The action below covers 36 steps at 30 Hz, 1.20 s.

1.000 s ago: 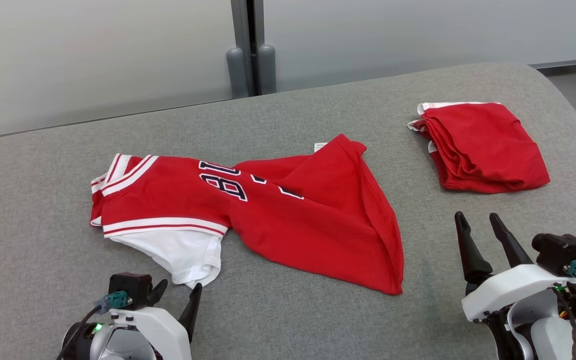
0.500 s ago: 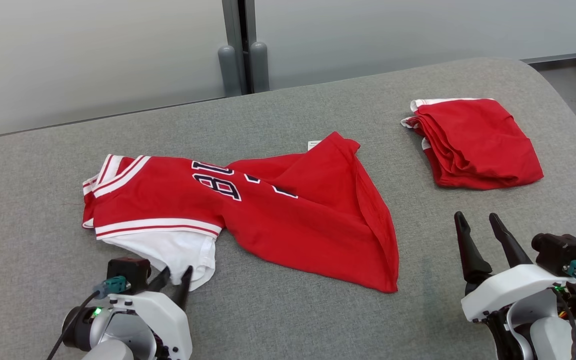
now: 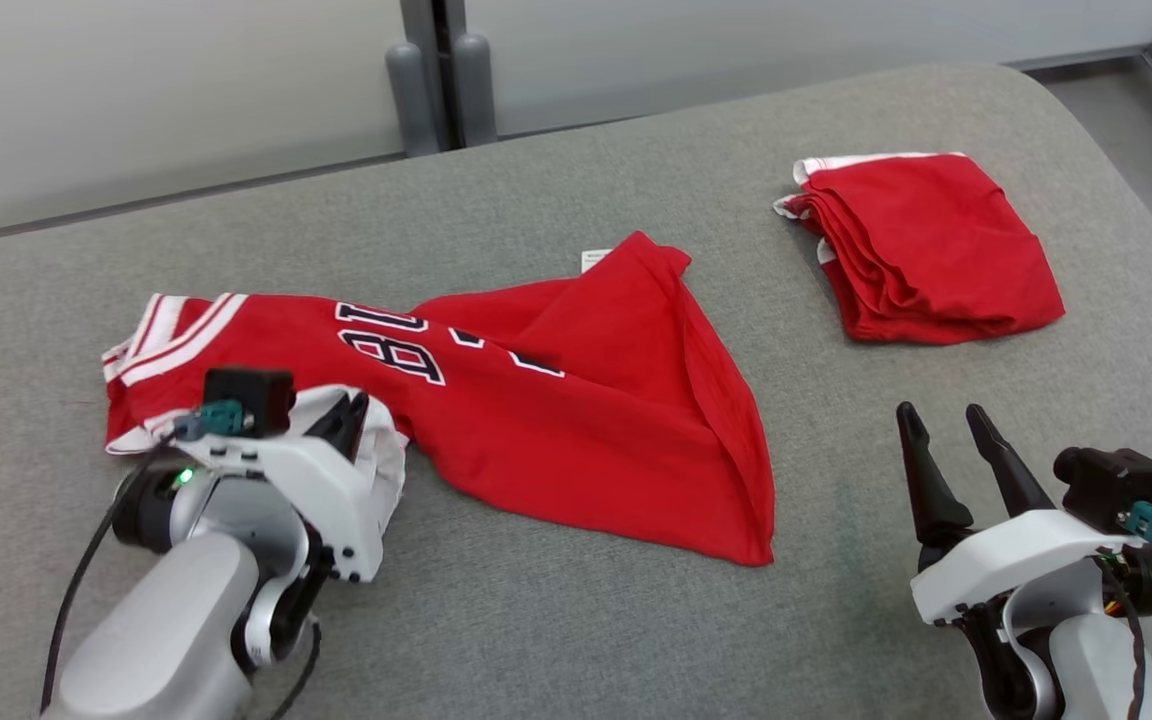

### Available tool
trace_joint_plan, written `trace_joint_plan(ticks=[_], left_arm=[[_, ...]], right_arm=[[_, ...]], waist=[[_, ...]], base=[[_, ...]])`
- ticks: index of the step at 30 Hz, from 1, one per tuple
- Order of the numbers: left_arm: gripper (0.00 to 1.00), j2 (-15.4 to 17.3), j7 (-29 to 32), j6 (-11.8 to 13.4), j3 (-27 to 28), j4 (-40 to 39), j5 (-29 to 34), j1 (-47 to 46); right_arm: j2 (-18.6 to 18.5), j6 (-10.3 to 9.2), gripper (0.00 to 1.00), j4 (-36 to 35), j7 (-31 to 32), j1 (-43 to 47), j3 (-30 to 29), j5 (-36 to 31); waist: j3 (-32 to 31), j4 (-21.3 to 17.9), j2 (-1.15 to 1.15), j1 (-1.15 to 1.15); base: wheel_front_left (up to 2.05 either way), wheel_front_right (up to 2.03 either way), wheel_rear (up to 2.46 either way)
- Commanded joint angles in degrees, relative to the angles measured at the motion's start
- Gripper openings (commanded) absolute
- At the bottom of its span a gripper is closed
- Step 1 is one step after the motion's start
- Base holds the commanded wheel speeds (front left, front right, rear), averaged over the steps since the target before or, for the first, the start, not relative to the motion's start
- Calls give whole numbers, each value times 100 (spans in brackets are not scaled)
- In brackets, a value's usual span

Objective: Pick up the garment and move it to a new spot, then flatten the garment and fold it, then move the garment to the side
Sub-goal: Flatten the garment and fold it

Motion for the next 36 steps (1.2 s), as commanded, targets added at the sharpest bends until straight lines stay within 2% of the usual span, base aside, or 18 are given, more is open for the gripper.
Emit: trace_joint_plan(ticks=[1,6,7,8,15,21,24,29,34,36], left_arm=[[0,-29,53,-56,-6,152,-10,-220],[0,-275,220,-237,-113,894,-6,-731],[38,-337,244,-297,-151,1036,-11,-790],[100,-389,252,-352,-199,1164,-10,-833],[100,-597,-165,-597,-246,1582,-6,-873],[100,-480,-507,-532,-138,1358,-50,-614],[100,-364,-649,-408,-17,1059,-120,-365],[100,9,-837,-44,306,459,-288,260],[100,416,-769,337,527,-17,-482,1056],[100,485,-729,392,528,-63,-497,1185]], right_arm=[[-13,0,100,17,-43,-71,28,40],[-4,0,100,97,-108,-163,44,65],[-7,0,100,109,-124,-177,42,66],[-11,0,100,123,-129,-187,40,68],[-39,0,100,256,-152,-129,52,40],[-54,0,100,270,-100,-27,77,24],[-65,0,100,241,-76,19,61,10],[-71,0,100,191,-46,103,34,-3],[-68,0,100,161,-27,134,8,-10],[-65,0,100,160,-22,143,7,-12]], waist=[[122,-115,0,0],[256,-235,0,0],[263,-240,0,0],[259,-240,0,0],[-23,-33,0,0],[-284,157,0,0],[-332,214,0,0],[-359,255,0,0],[-353,274,0,0],[-352,276,0,0]], base=[[0,0,0],[0,0,0],[0,0,0],[0,0,0],[0,0,0],[0,0,0],[0,0,0],[0,0,0],[0,0,0],[0,0,0]])
